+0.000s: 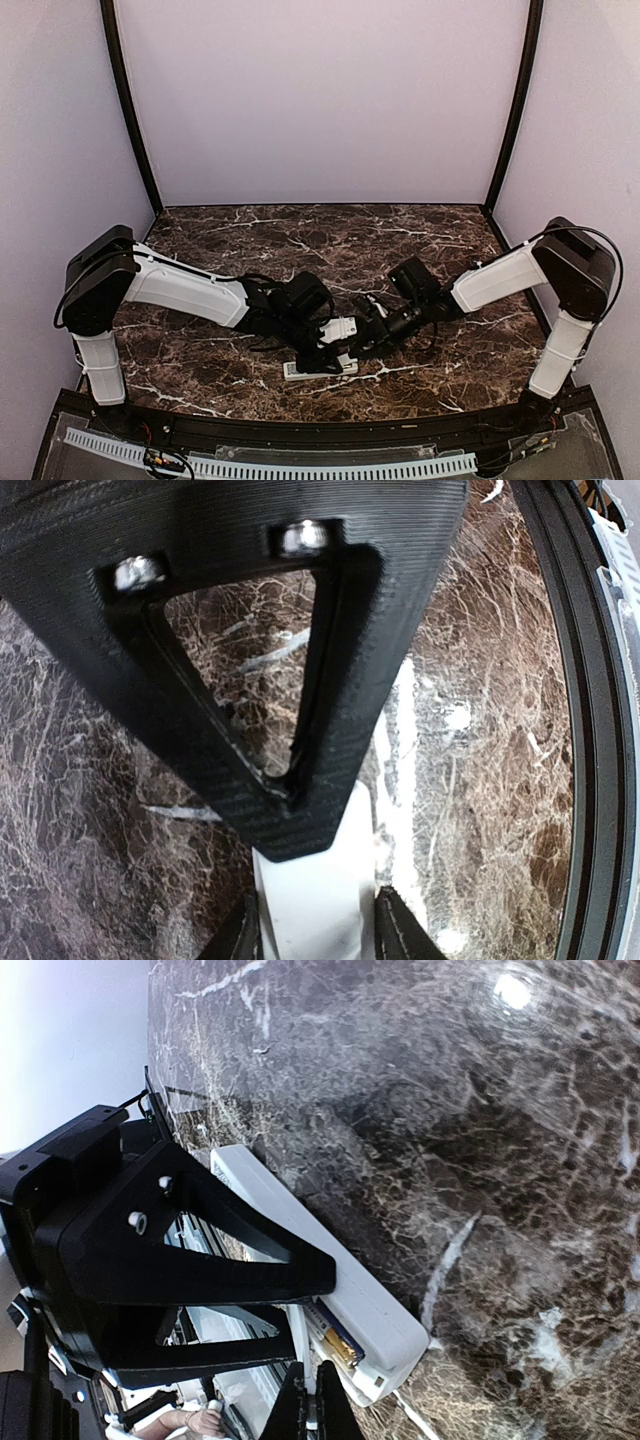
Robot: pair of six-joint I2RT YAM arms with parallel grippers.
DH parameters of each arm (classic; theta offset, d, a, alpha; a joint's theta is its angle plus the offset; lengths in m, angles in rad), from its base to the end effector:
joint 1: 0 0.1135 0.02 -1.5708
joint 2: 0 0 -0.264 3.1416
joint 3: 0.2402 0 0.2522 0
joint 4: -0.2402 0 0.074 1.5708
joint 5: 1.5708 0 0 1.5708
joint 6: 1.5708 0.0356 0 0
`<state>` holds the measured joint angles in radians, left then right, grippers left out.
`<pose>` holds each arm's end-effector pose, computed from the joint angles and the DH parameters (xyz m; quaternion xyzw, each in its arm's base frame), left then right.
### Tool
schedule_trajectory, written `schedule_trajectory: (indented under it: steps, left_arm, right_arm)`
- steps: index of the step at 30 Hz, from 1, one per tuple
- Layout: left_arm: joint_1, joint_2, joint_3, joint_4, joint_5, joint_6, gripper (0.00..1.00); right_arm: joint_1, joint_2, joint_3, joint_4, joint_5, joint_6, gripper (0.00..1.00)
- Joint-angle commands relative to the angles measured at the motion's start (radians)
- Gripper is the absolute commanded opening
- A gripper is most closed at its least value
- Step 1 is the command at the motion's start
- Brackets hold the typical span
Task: Load the batteries into the remote control
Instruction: Place the battery cover on the remote control without the battery cover.
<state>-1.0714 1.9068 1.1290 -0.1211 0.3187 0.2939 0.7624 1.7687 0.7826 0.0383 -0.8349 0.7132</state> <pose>0.1773 -0.3484 0.1492 0.6286 0.6902 -0.2620 0.2444 0.2090 0.2361 0.1217 0.1456 -0.8668 -0.4740 0.0523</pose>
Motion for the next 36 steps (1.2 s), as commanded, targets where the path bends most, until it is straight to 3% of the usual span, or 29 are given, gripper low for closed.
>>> schedule_trajectory:
  steps: [1, 12, 23, 36]
  left_arm:
    - [-0.004, 0.025, -0.012, -0.085, 0.011, 0.019, 0.00]
    - [-0.003, 0.026, -0.014, -0.084, 0.007, 0.017, 0.03]
    - [-0.002, 0.029, -0.014, -0.086, 0.006, 0.020, 0.03]
    - [-0.002, 0.028, -0.014, -0.085, 0.011, 0.022, 0.05]
  right_arm:
    - [-0.013, 0.006, -0.013, -0.005, 0.022, 0.000, 0.00]
    - [-0.033, 0.034, -0.053, 0.026, 0.021, -0.017, 0.00]
    - [-0.031, 0.043, -0.053, -0.014, 0.057, -0.041, 0.15]
    - [-0.031, 0.035, -0.031, -0.020, 0.034, -0.046, 0.20]
